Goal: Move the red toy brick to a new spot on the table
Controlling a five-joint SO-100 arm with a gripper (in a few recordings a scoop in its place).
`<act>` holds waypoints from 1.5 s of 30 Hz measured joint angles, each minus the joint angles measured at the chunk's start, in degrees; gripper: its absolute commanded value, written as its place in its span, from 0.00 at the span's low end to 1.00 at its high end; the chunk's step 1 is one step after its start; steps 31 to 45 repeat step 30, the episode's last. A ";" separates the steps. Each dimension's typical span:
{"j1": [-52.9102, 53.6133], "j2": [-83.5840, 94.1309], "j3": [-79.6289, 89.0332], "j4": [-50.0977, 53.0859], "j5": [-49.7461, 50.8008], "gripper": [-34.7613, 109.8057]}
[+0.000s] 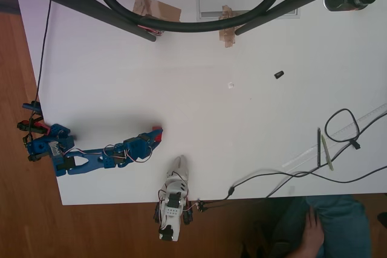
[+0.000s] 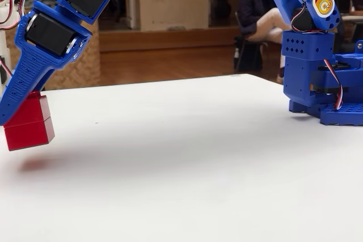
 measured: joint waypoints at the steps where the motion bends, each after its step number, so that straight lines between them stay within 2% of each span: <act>1: 0.26 0.00 0.00 -0.18 0.00 0.36; 8: 1.49 0.00 0.00 -0.70 0.00 0.41; 16: 1.41 0.00 0.00 -0.70 0.97 0.43; 19: 2.02 0.35 0.00 -0.53 1.76 0.40; 23: 3.96 6.33 2.02 3.34 3.34 0.31; 28: 7.56 25.05 21.01 6.06 1.93 0.24; 30: 9.05 34.37 31.82 6.06 0.62 0.24; 45: 9.05 34.37 31.82 6.06 0.62 0.24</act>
